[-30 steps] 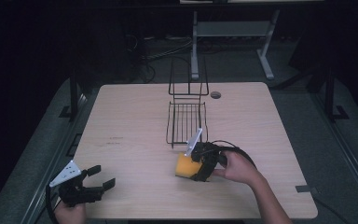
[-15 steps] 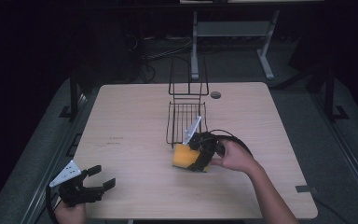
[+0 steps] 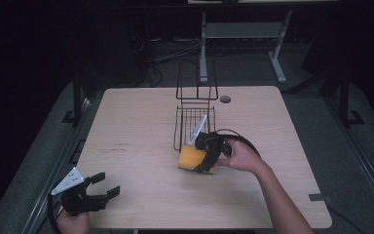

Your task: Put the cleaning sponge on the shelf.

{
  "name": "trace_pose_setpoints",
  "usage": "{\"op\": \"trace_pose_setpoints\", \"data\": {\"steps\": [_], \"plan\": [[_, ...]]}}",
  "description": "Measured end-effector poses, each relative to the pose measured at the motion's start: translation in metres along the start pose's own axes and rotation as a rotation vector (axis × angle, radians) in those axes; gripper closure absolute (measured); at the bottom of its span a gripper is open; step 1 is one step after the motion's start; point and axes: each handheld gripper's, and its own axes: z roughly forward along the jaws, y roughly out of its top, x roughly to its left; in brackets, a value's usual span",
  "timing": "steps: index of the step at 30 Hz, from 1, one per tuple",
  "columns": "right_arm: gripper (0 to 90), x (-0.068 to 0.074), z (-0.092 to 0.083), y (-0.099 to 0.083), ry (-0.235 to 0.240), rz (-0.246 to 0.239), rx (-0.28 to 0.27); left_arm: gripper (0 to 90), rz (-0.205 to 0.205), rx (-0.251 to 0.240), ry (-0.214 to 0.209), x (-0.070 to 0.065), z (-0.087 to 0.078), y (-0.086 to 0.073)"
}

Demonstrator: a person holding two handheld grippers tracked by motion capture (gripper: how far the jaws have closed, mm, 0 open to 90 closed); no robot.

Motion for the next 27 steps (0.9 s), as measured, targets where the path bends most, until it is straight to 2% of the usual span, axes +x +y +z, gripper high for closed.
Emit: {"op": "trace_pose_setpoints", "data": {"steps": [7,10,17,22,27], "plan": [[21.4,-0.009,-0.002,0.005,-0.013,0.001,0.029,14.0,0.007,-0.001,-0.001,-0.001,0.0,0.0],[21.4,-0.014,-0.004,0.007,-0.012,0.002,0.019,14.0,0.003,-0.005,0.001,-0.001,-0.001,0.0],[21.3,-0.024,-0.004,0.014,-0.017,0.005,0.043,14.0,0.007,0.0,0.0,-0.001,-0.001,0.0],[21.4,-0.034,-0.004,0.015,0.002,0.017,0.026,14.0,0.003,0.0,-0.002,0.0,0.0,0.0],[21.3,-0.041,-0.005,0.02,0.0,0.021,0.044,14.0,0.002,0.001,-0.002,0.0,0.0,0.0]]}}
